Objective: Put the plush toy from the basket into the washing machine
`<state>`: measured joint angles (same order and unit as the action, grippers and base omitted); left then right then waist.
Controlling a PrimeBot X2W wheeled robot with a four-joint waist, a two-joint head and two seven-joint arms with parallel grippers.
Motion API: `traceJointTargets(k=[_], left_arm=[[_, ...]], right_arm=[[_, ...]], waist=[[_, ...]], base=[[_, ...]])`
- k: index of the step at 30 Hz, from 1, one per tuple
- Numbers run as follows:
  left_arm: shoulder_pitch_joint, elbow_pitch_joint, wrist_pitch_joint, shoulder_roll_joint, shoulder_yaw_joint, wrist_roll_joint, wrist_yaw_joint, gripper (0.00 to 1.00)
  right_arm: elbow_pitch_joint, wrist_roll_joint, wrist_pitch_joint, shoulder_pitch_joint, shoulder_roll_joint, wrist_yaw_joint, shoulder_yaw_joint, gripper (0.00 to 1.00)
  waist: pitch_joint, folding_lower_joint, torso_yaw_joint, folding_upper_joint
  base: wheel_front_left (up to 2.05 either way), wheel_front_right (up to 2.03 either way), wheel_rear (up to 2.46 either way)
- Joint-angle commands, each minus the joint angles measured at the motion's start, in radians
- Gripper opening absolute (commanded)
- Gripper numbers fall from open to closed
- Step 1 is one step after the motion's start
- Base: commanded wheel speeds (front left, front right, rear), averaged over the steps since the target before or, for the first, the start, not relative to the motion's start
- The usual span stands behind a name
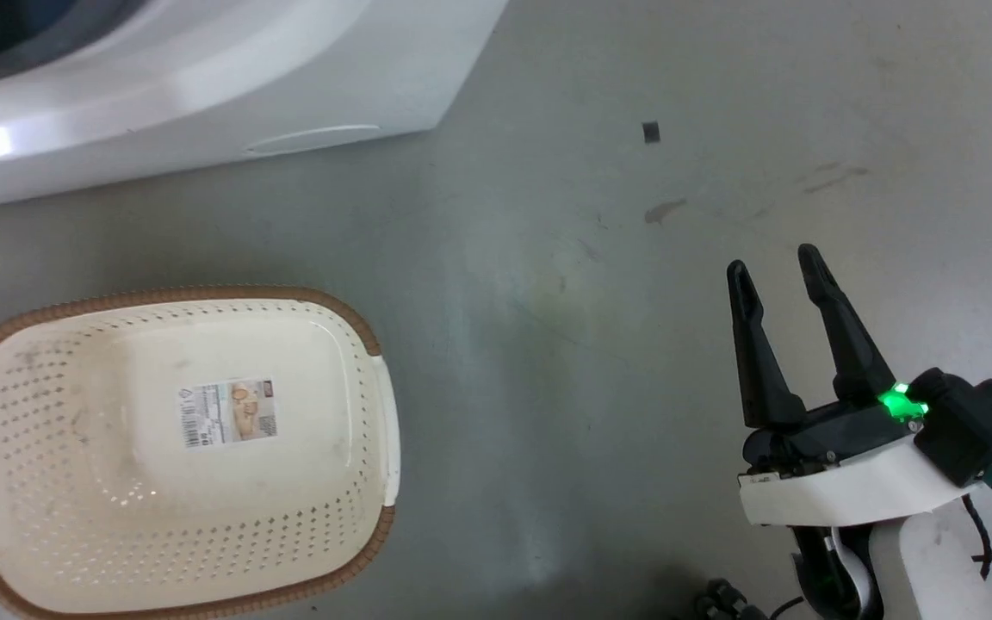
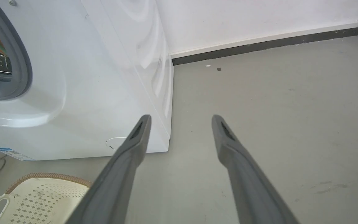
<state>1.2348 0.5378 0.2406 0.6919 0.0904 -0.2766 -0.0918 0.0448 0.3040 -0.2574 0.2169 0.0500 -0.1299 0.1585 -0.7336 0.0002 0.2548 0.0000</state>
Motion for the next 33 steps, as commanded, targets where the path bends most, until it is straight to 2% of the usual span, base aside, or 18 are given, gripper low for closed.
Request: traceJointTargets(k=[1, 9, 17, 18, 19, 29, 33], left_arm=[[0.038, 0.032, 0.021, 0.001, 0.005, -0.005, -0.004, 0.00], [0.166, 0.189, 0.149, 0.008, 0.074, -0.027, -0.031, 0.00], [0.195, 0.273, 0.138, -0.013, 0.147, -0.042, -0.037, 0.00], [0.196, 0.281, 0.124, -0.015, 0.153, -0.042, -0.038, 0.81], [0.194, 0.291, 0.112, -0.017, 0.159, -0.043, -0.038, 1.00], [0.109, 0.376, -0.034, -0.071, 0.215, -0.088, -0.039, 1.00], [0.014, 0.391, -0.120, -0.113, 0.254, -0.133, -0.039, 1.00]], right_arm=[[0.005, 0.007, -0.004, 0.017, 0.000, -0.001, 0.003, 1.00], [0.005, 0.015, -0.004, 0.027, 0.000, -0.001, 0.011, 1.00], [-0.002, 0.012, -0.004, 0.047, 0.000, -0.001, 0.010, 1.00], [-0.003, 0.011, -0.004, 0.049, 0.000, -0.001, 0.008, 1.00], [-0.004, 0.010, -0.004, 0.049, 0.000, -0.001, 0.006, 1.00], [-0.027, -0.028, -0.004, 0.030, 0.000, -0.001, -0.023, 1.00], [-0.043, -0.052, -0.004, 0.009, 0.000, -0.001, -0.036, 1.00]], waist=[[-0.025, -0.0002, 0.019, 0.0000], [-0.062, -0.0002, 0.024, 0.0000], [-0.064, -0.0002, 0.011, 0.0000], [-0.061, -0.0002, 0.009, 0.0000], [-0.056, -0.0002, 0.006, 0.0000], [0.075, -0.0002, -0.048, 0.0000], [0.182, -0.0002, -0.081, 0.0000]], base=[[0.00, 0.00, 0.00], [0.00, 0.00, 0.00], [0.00, 0.00, 0.00], [0.00, 0.00, 0.00], [0.00, 0.00, 0.00], [0.00, 0.00, 0.00], [0.00, 0.00, 0.00]])
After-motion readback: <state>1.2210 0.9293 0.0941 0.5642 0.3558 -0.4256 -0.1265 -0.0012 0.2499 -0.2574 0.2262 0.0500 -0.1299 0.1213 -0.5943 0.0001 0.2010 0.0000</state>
